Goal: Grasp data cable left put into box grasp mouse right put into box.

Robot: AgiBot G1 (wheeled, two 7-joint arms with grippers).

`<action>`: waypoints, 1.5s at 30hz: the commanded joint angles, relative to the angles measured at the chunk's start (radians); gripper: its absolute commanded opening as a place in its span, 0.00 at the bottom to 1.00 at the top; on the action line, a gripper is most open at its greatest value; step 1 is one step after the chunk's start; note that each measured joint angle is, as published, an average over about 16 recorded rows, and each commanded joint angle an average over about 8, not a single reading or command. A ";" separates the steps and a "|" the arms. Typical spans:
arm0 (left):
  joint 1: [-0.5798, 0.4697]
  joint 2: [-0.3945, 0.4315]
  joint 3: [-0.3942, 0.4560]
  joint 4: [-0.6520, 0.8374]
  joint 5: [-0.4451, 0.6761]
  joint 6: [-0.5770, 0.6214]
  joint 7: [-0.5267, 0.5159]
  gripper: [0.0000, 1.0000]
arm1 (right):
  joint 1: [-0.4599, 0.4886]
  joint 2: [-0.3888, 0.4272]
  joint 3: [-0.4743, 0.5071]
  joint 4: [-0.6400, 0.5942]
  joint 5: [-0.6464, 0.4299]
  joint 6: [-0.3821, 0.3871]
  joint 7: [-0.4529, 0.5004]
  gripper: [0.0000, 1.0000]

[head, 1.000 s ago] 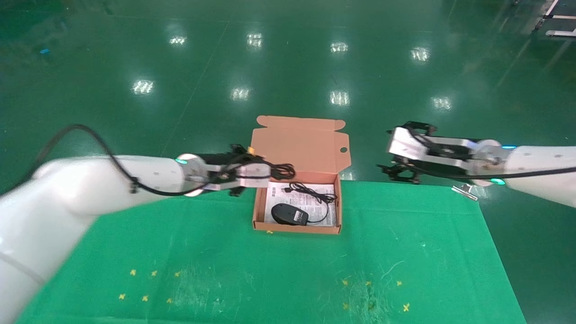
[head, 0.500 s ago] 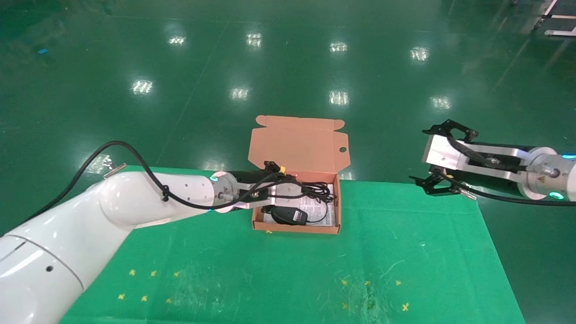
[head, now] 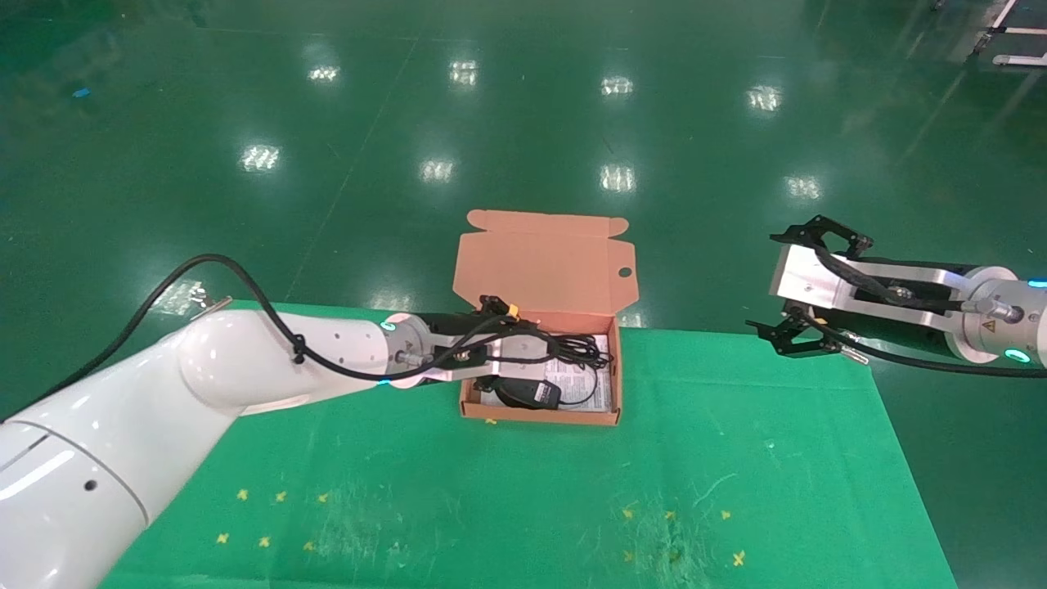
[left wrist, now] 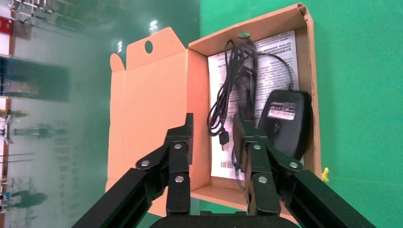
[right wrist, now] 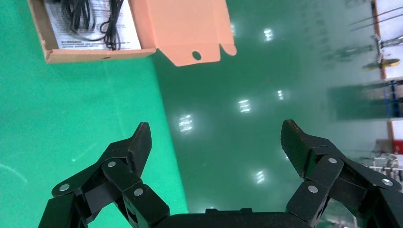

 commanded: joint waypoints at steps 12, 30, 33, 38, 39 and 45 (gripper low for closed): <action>-0.072 -0.033 -0.001 -0.056 0.027 -0.064 -0.053 1.00 | 0.102 -0.063 0.028 -0.013 -0.027 0.033 -0.058 1.00; 0.022 -0.179 -0.152 -0.183 -0.149 0.120 -0.161 1.00 | -0.003 -0.042 0.164 0.021 0.140 -0.144 -0.040 1.00; 0.050 -0.215 -0.189 -0.215 -0.194 0.168 -0.186 1.00 | -0.036 -0.035 0.198 0.031 0.186 -0.186 -0.031 1.00; 0.096 -0.275 -0.251 -0.269 -0.269 0.249 -0.227 1.00 | -0.089 -0.023 0.255 0.046 0.263 -0.255 -0.017 1.00; 0.105 -0.287 -0.263 -0.279 -0.283 0.265 -0.235 1.00 | -0.099 -0.021 0.267 0.049 0.278 -0.269 -0.014 1.00; 0.153 -0.349 -0.327 -0.335 -0.361 0.349 -0.278 1.00 | -0.155 -0.009 0.326 0.066 0.357 -0.341 0.001 1.00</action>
